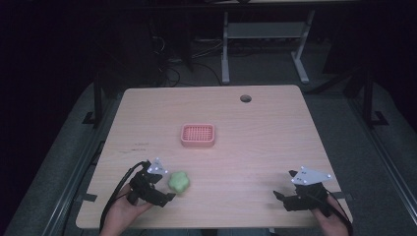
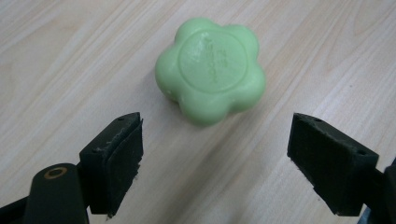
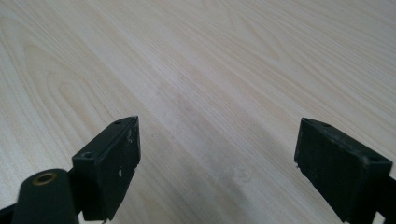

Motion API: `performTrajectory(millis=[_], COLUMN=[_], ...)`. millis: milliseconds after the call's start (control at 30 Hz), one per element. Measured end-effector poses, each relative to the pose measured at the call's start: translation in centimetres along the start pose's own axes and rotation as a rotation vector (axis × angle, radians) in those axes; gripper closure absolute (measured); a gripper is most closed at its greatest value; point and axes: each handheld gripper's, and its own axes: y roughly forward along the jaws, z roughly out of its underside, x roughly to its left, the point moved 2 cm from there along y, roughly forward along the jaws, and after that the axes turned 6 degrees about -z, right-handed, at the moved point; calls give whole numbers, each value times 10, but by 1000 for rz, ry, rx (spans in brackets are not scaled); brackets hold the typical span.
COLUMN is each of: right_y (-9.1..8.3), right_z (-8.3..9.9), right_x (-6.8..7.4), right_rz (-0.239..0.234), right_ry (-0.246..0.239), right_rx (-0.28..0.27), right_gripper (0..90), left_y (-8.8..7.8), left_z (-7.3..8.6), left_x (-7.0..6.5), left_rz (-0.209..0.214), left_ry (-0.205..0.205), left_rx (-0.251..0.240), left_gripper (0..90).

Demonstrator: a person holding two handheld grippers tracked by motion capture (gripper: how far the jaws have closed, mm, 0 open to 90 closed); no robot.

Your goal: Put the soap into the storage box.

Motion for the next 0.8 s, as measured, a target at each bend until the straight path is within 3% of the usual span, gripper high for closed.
performTrajectory(millis=[400, 800], right_y=[0, 0], right_z=[0, -1], right_x=[1, 1], right_rz=[-2, -5], right_ry=[-2, -1], right_rx=[1, -2], right_gripper=[138, 138], left_y=[6, 15], left_z=[-18, -30], left_x=[-1, 1], left_rz=[-12, -12], left_ry=[18, -18], left_rx=[39, 79], left_gripper=[181, 181])
